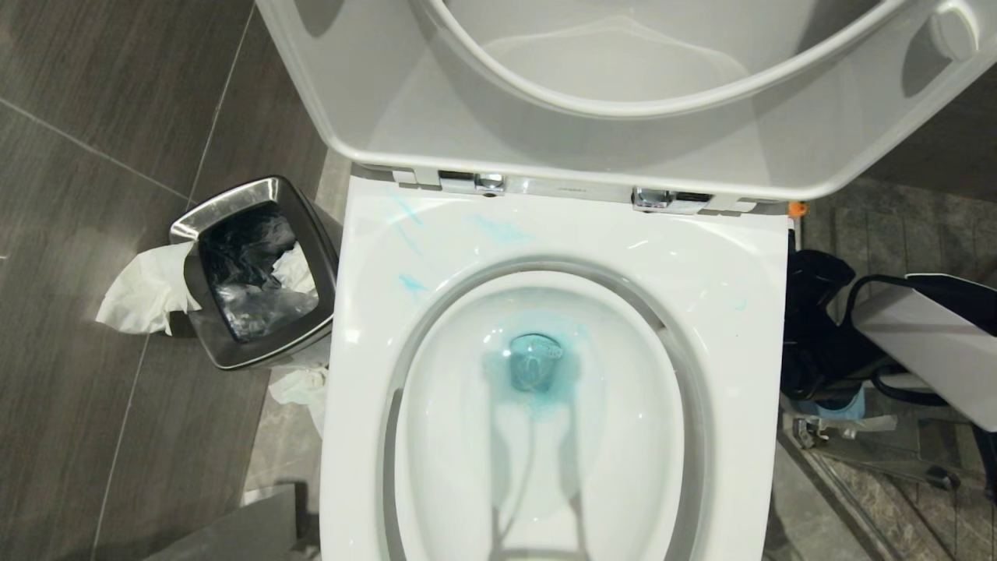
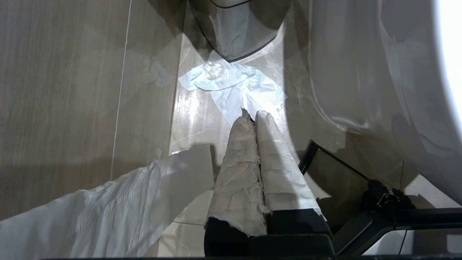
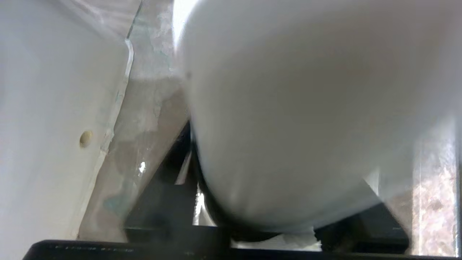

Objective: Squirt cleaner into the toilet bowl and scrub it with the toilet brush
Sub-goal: Place the cleaning agent on the floor

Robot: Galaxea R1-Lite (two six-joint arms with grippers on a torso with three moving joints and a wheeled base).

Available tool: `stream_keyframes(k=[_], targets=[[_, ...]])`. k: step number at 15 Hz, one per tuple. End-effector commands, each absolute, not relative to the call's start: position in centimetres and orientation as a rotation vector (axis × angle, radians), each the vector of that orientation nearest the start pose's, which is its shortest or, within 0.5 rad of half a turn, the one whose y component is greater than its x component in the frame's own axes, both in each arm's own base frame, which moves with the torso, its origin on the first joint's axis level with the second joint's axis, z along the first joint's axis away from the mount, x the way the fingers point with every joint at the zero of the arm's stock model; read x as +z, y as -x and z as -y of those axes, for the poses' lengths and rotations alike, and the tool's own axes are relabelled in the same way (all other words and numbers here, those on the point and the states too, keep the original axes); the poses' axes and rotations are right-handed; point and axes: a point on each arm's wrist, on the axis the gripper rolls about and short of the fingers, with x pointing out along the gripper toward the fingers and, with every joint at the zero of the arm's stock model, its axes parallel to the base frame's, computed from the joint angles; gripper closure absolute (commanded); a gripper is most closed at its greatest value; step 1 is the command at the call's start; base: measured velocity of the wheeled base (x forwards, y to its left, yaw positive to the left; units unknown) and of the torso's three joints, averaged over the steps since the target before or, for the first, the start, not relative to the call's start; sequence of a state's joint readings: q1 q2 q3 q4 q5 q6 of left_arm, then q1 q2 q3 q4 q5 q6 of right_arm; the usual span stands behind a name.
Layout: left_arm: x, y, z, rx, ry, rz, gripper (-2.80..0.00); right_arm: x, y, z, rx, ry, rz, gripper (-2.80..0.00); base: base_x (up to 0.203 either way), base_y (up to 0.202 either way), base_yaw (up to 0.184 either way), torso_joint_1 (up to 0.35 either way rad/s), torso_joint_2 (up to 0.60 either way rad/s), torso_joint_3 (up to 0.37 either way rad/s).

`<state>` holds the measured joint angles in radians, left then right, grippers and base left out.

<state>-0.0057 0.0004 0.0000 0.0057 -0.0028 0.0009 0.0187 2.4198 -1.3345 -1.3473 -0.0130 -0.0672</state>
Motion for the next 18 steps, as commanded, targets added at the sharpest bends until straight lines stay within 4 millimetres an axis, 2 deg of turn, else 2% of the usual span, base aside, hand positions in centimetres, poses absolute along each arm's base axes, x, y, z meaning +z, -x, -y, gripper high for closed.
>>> stream_keyframes(k=[1, 5, 10, 18], targets=[[7.4, 2.3, 0.0, -0.009, 0.000, -0.008, 0.00, 10.3, -47.2, -1.0, 0.000, 0.063, 0.259, -2.80, 0.000, 0.000, 0.000, 0.000, 0.00, 0.000], [7.4, 2.3, 0.0, -0.009, 0.000, -0.008, 0.00, 10.3, -47.0, -1.0, 0.002, 0.062, 0.253, -2.80, 0.000, 0.000, 0.000, 0.000, 0.00, 0.000], [7.4, 2.3, 0.0, -0.009, 0.000, -0.008, 0.00, 10.4, -45.7, -1.3, 0.016, 0.060, 0.212, -2.80, 0.000, 0.000, 0.000, 0.000, 0.00, 0.000], [7.4, 2.3, 0.0, -0.009, 0.000, -0.008, 0.00, 10.7, -45.7, -1.8, 0.070, 0.031, 0.223, -2.80, 0.000, 0.000, 0.000, 0.000, 0.00, 0.000]])
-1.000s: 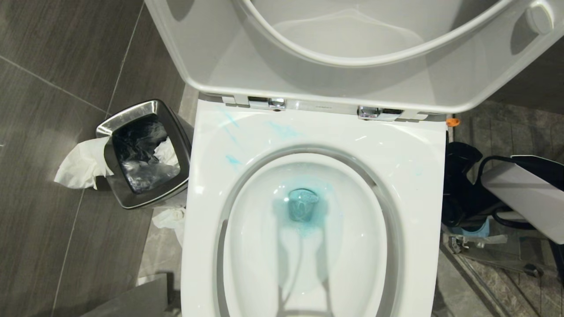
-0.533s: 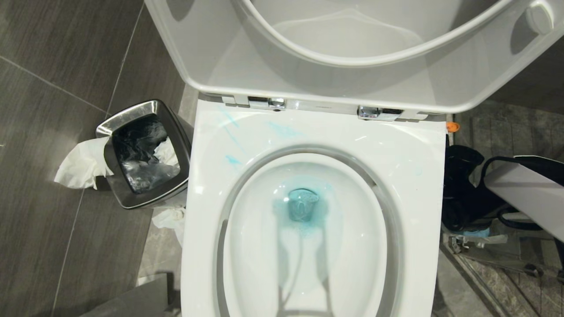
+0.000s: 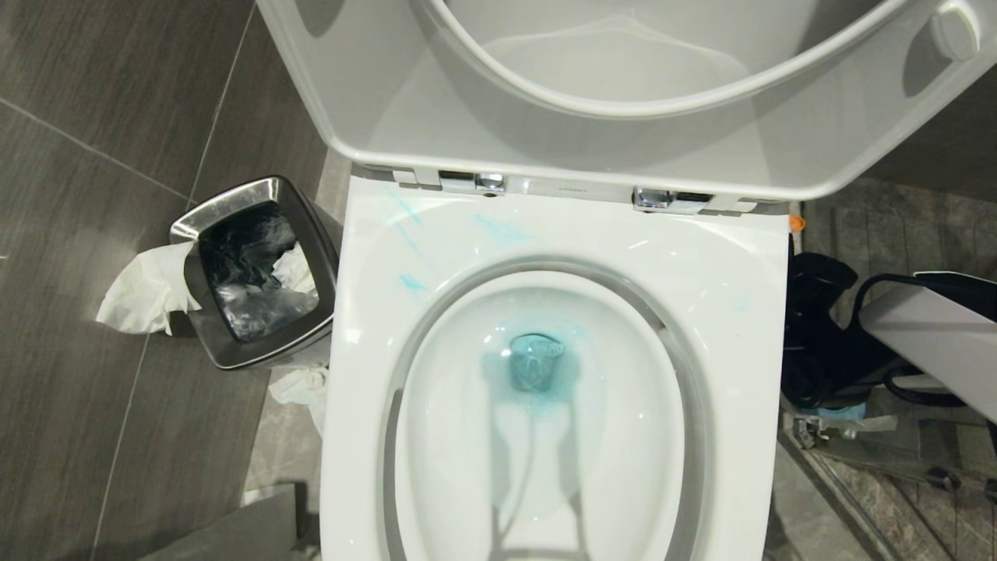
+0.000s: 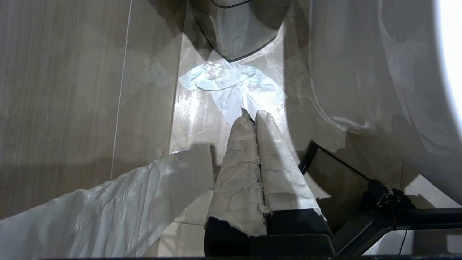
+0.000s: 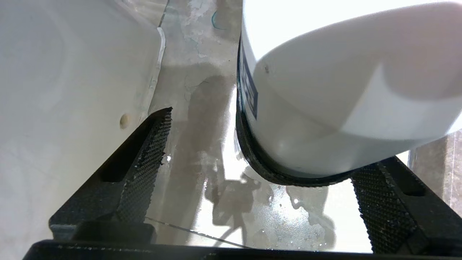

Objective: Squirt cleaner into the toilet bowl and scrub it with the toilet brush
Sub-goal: Place the cleaning agent on the floor

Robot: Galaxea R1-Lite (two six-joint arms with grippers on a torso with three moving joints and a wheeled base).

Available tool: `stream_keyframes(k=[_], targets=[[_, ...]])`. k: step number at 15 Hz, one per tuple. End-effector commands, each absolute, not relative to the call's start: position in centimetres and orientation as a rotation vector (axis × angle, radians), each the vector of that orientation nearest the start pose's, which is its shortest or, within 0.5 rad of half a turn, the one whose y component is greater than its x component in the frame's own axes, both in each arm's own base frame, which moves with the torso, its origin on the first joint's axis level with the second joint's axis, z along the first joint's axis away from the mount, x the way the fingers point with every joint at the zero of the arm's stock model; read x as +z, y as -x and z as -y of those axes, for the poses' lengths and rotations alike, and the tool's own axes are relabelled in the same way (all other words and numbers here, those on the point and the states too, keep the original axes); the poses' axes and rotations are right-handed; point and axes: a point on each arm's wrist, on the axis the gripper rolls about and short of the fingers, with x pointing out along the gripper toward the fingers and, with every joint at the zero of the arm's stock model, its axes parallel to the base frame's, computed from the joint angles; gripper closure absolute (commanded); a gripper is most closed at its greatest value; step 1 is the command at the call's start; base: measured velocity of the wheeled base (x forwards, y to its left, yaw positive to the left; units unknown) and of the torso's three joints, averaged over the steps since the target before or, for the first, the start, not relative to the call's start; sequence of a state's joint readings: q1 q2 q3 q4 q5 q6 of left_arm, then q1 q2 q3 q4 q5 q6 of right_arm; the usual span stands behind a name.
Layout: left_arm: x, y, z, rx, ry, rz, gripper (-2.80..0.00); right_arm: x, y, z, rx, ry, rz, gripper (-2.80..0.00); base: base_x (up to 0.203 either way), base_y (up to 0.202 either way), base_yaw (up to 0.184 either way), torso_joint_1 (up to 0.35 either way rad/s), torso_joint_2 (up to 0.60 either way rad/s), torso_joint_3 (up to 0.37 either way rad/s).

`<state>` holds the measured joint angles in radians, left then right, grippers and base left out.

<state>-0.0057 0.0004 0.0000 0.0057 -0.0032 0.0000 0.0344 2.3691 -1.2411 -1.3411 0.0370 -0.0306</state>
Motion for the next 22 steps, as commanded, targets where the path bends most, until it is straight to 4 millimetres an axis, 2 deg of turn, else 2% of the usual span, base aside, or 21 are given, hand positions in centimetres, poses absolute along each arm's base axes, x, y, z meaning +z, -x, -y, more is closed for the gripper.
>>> stream_keyframes(k=[1, 11, 14, 22], targets=[[7.4, 2.3, 0.0, -0.009, 0.000, -0.008, 0.00, 11.0, -45.6, -2.1, 0.081, 0.025, 0.229, -2.80, 0.000, 0.000, 0.000, 0.000, 0.00, 0.000], [7.4, 2.3, 0.0, -0.009, 0.000, -0.008, 0.00, 11.9, -44.3, -2.5, 0.100, 0.010, 0.215, -2.80, 0.000, 0.000, 0.000, 0.000, 0.00, 0.000], [7.4, 2.3, 0.0, -0.009, 0.000, -0.008, 0.00, 11.3, -42.2, -2.4, 0.101, 0.011, 0.149, -2.80, 0.000, 0.000, 0.000, 0.000, 0.00, 0.000], [7.4, 2.3, 0.0, -0.009, 0.000, -0.008, 0.00, 13.5, -36.0, -2.0, 0.091, 0.050, 0.145, -2.80, 0.000, 0.000, 0.000, 0.000, 0.00, 0.000]])
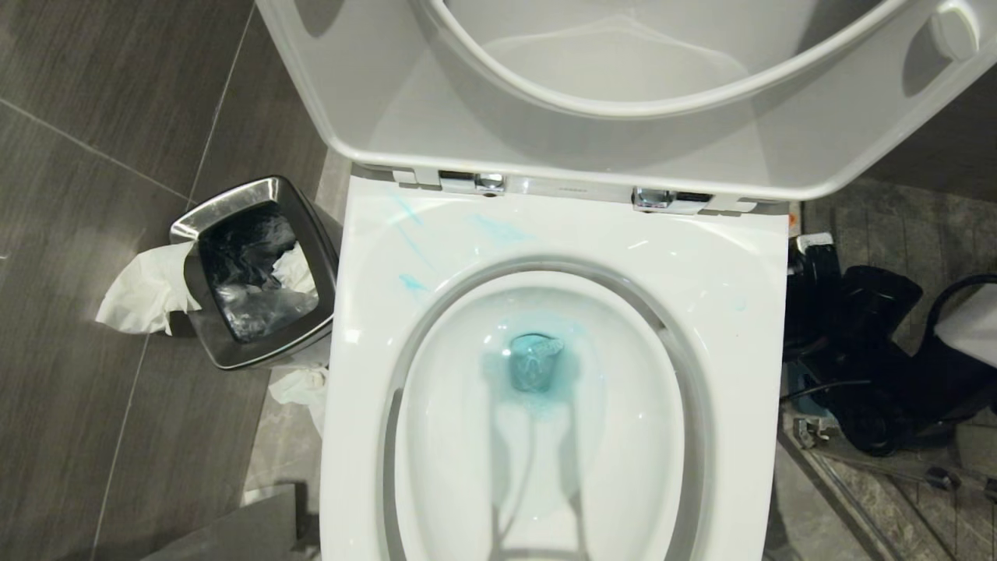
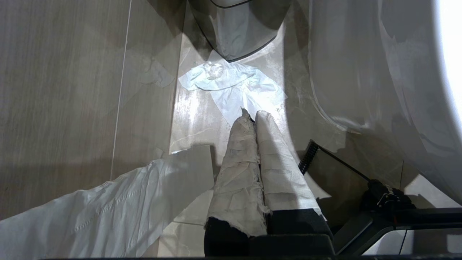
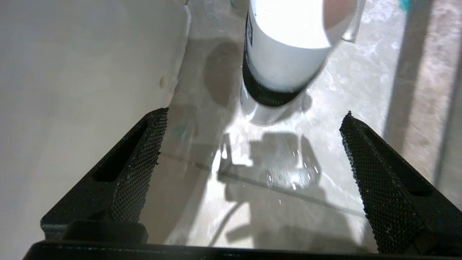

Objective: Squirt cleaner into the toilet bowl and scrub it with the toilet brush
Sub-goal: Place the cleaning agent on the floor

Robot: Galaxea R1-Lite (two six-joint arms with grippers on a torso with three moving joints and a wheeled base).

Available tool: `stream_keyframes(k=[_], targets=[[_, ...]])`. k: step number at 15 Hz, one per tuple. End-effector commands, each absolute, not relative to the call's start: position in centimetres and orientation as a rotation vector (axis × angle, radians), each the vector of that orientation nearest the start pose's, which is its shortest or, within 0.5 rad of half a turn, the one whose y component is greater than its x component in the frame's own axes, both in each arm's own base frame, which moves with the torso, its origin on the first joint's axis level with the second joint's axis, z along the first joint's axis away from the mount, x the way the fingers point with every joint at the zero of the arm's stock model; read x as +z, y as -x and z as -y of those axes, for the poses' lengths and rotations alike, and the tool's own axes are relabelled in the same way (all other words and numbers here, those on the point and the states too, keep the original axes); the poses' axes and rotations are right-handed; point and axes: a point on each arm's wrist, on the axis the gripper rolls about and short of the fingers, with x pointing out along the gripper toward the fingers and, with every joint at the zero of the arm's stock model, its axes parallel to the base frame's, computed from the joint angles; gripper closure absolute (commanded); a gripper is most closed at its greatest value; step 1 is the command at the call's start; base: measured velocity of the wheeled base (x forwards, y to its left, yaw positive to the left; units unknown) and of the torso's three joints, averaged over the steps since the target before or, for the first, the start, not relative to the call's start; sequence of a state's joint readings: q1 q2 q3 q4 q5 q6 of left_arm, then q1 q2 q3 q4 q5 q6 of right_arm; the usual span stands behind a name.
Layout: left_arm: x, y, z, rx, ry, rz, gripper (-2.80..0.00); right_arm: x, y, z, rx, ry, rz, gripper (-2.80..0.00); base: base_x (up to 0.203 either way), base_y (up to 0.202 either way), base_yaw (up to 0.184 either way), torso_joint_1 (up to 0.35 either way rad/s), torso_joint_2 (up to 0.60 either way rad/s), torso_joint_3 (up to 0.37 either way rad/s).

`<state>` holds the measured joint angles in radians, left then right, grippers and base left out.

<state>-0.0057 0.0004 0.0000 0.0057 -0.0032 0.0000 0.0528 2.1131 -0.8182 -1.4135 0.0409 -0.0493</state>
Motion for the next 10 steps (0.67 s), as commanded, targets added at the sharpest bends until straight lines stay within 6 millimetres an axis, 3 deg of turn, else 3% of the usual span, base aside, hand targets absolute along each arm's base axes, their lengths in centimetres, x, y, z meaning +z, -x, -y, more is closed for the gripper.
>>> stream_keyframes(k=[1, 5, 10], targets=[[7.4, 2.3, 0.0, -0.009, 0.000, -0.008, 0.00, 13.9, -35.0, -2.0, 0.091, 0.062, 0.148, -2.80, 0.000, 0.000, 0.000, 0.000, 0.00, 0.000], [7.4, 2.3, 0.0, -0.009, 0.000, -0.008, 0.00, 16.5, -31.8, -1.8, 0.085, 0.090, 0.203, -2.80, 0.000, 0.000, 0.000, 0.000, 0.00, 0.000], [7.4, 2.3, 0.0, -0.009, 0.000, -0.008, 0.00, 17.6, -29.1, -1.6, 0.076, 0.114, 0.220, -2.80, 0.000, 0.000, 0.000, 0.000, 0.00, 0.000]])
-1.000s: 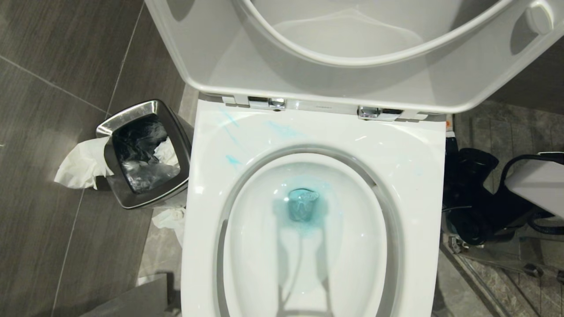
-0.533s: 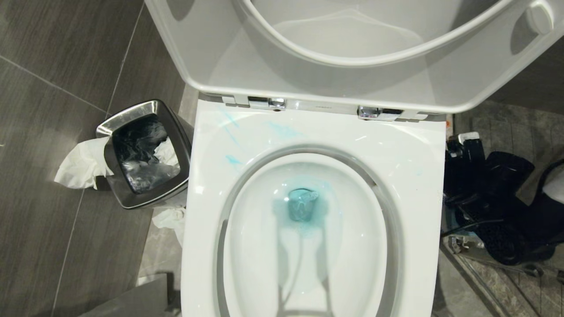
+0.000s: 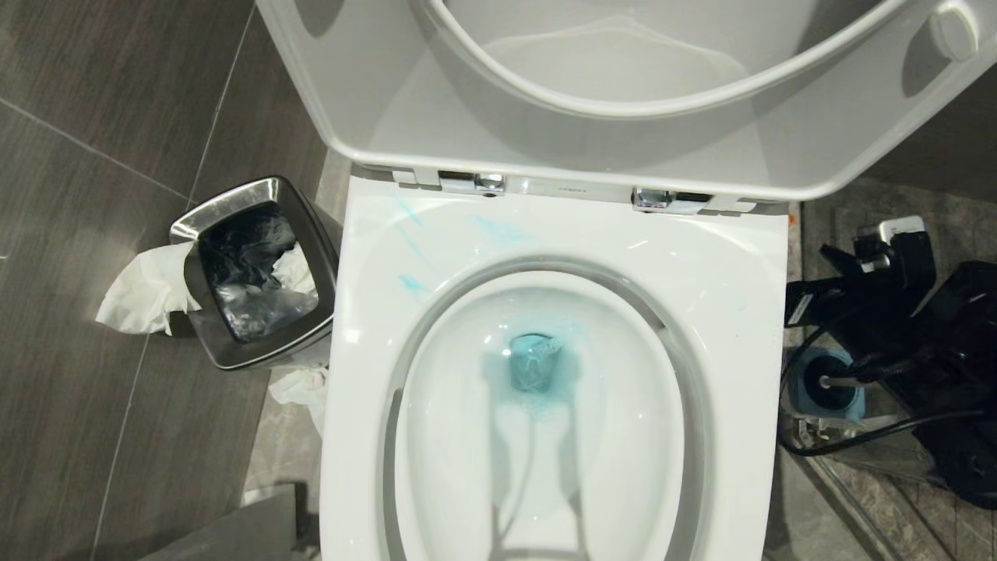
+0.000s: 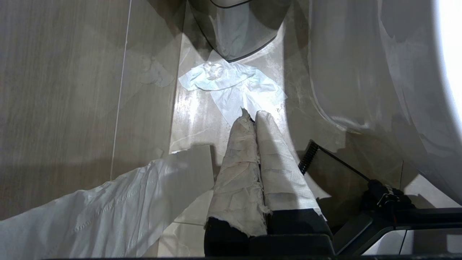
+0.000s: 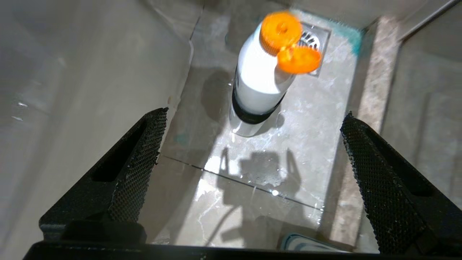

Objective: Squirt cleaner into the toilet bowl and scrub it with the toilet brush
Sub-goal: Place the cleaning agent on the floor, then scrub the toilet bowl

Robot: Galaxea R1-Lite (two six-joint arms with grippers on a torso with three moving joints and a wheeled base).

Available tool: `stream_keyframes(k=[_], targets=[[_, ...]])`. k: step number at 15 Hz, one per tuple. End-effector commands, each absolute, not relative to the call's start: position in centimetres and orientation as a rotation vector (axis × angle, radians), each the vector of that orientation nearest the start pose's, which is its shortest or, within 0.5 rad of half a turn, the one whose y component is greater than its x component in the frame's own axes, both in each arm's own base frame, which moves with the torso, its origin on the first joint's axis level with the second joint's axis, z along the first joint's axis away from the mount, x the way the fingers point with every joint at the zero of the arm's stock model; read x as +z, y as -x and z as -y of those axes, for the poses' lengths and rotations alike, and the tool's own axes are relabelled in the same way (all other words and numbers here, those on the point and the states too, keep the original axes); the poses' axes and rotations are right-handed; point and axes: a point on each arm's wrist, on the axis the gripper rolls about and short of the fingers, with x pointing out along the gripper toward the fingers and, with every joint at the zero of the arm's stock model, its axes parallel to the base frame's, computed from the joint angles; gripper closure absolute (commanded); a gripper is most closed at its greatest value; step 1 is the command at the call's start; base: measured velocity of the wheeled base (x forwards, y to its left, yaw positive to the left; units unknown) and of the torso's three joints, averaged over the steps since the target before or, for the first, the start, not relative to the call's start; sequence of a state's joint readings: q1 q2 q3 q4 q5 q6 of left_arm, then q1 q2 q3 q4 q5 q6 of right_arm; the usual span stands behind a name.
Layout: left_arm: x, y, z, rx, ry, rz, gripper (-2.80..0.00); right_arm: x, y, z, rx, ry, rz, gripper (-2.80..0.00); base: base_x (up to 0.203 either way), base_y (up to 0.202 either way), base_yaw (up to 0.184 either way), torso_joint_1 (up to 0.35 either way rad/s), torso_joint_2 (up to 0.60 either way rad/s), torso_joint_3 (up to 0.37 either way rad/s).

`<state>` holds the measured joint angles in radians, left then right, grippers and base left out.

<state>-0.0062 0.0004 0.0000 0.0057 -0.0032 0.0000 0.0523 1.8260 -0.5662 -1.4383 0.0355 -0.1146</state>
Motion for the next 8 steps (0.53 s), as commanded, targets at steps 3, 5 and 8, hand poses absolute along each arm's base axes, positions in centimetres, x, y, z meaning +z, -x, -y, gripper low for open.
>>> stream_keyframes(k=[3, 5, 8], targets=[[7.4, 2.3, 0.0, -0.009, 0.000, -0.008, 0.00, 18.2, -28.5, -1.6, 0.069, 0.112, 0.239, 0.00, 0.000, 0.000, 0.000, 0.000, 0.00, 0.000], [7.4, 2.3, 0.0, -0.009, 0.000, -0.008, 0.00, 18.5, -27.8, -1.4, 0.065, 0.111, 0.238, 0.00, 0.000, 0.000, 0.000, 0.000, 0.00, 0.000], [7.4, 2.3, 0.0, -0.009, 0.000, -0.008, 0.00, 18.8, -26.8, -1.1, 0.058, 0.110, 0.248, 0.00, 0.000, 0.000, 0.000, 0.000, 0.00, 0.000]])
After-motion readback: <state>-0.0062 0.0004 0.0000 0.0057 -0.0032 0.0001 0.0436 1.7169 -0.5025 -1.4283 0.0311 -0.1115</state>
